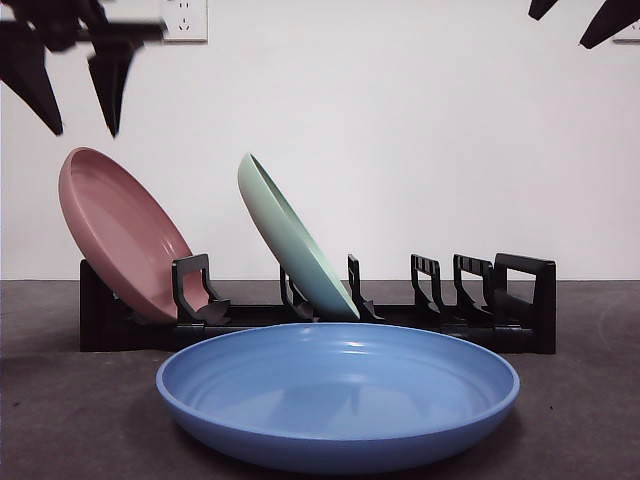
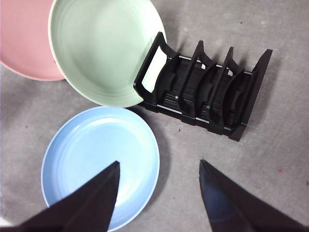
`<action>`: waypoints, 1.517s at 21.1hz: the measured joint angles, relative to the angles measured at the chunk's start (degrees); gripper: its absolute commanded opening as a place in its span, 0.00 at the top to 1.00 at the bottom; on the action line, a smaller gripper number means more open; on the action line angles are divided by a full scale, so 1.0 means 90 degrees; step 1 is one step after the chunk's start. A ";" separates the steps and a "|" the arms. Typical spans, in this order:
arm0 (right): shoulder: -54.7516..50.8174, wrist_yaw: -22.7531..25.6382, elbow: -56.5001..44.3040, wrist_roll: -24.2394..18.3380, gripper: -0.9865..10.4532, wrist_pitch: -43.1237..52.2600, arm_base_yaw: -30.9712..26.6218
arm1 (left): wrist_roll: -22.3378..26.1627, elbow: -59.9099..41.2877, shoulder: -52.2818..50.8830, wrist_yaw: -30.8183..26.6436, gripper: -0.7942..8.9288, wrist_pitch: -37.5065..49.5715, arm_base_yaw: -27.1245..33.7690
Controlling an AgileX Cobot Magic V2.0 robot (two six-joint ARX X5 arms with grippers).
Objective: Place the plate
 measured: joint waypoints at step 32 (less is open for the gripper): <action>0.0000 0.0000 0.0000 -0.0126 0.69 -0.0095 -0.0032 | 0.0381 0.2669 0.0085 -0.1333 0.90 -0.3157 -0.0107</action>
